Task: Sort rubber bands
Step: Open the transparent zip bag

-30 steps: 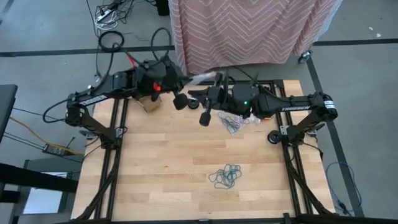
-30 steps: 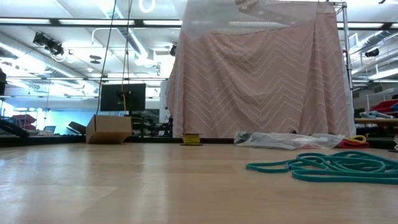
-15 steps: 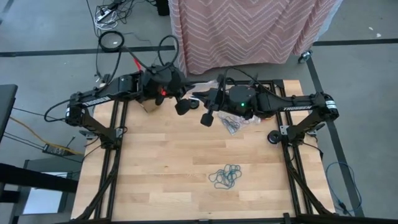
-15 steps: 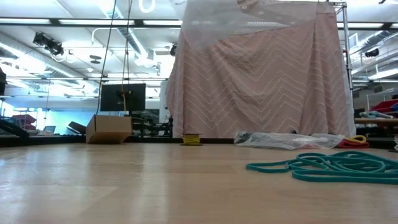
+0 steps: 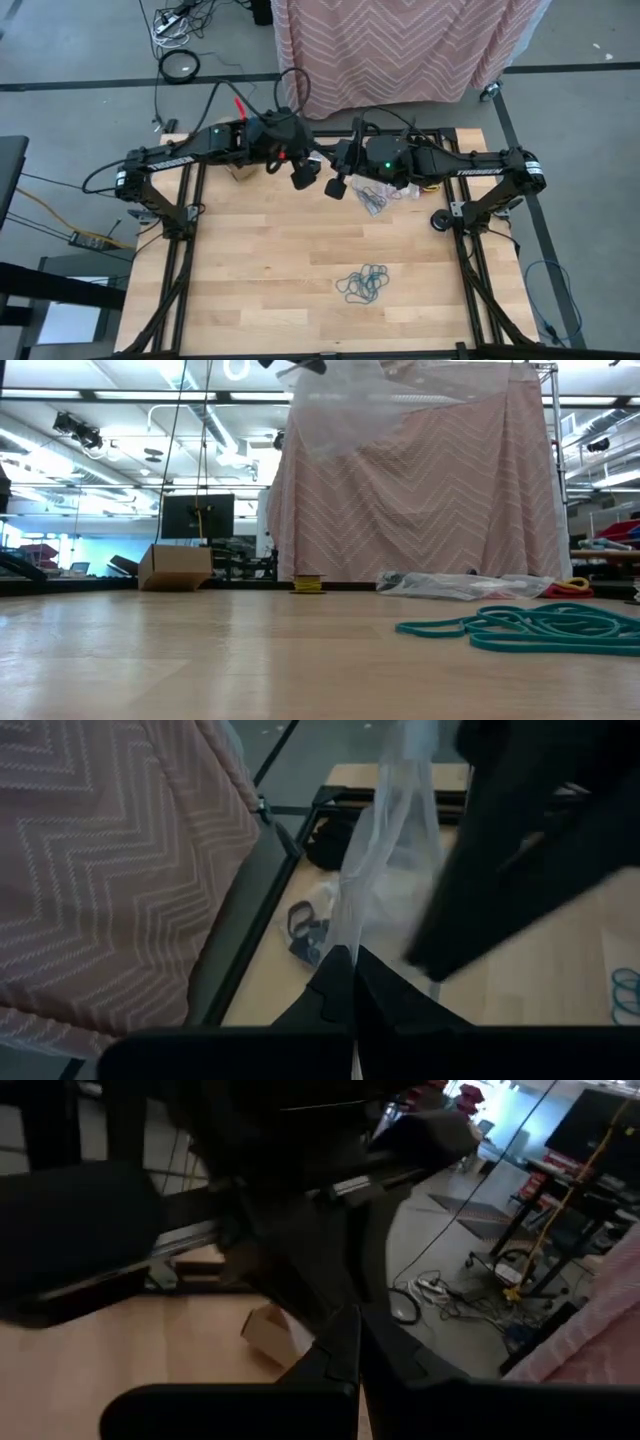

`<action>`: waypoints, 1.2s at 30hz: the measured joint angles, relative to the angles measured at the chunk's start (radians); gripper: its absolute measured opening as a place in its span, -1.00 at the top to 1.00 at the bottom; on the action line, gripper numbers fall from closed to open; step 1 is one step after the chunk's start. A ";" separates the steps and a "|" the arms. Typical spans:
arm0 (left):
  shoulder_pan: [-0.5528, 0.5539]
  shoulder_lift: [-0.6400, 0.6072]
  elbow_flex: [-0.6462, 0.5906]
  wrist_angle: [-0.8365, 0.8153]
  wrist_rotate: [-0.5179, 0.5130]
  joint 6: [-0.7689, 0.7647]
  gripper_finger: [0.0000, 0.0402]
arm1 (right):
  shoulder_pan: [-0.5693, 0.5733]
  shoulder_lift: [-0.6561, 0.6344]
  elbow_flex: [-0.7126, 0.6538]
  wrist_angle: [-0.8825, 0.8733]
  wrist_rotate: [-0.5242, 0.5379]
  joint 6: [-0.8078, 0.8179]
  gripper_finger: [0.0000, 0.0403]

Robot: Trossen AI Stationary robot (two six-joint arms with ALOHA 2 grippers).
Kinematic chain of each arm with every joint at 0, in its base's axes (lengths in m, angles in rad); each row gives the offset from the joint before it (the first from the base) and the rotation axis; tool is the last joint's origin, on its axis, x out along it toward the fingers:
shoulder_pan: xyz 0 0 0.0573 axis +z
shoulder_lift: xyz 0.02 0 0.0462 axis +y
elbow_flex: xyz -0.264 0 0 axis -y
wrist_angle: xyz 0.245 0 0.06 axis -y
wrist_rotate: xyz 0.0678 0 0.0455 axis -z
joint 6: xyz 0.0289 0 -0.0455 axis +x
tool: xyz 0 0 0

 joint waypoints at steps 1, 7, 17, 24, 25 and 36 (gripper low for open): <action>0.000 0.000 0.000 -0.004 0.001 0.001 1.00 | 0.000 0.000 0.000 -0.015 -0.001 0.006 1.00; 0.000 0.001 0.000 0.001 0.004 0.013 1.00 | -0.011 0.000 0.000 -0.099 0.009 0.048 1.00; 0.002 0.001 0.000 0.002 0.028 0.024 1.00 | -0.049 0.000 0.000 -0.091 0.003 0.048 1.00; 0.002 0.001 0.000 -0.002 0.006 0.026 1.00 | -0.075 0.000 0.000 -0.096 -0.031 0.055 1.00; 0.002 0.001 0.000 -0.001 0.000 0.030 1.00 | -0.075 0.000 0.000 -0.104 -0.031 0.067 1.00; 0.004 0.010 0.004 0.005 0.019 0.052 1.00 | -0.089 0.001 -0.002 -0.125 -0.024 0.091 1.00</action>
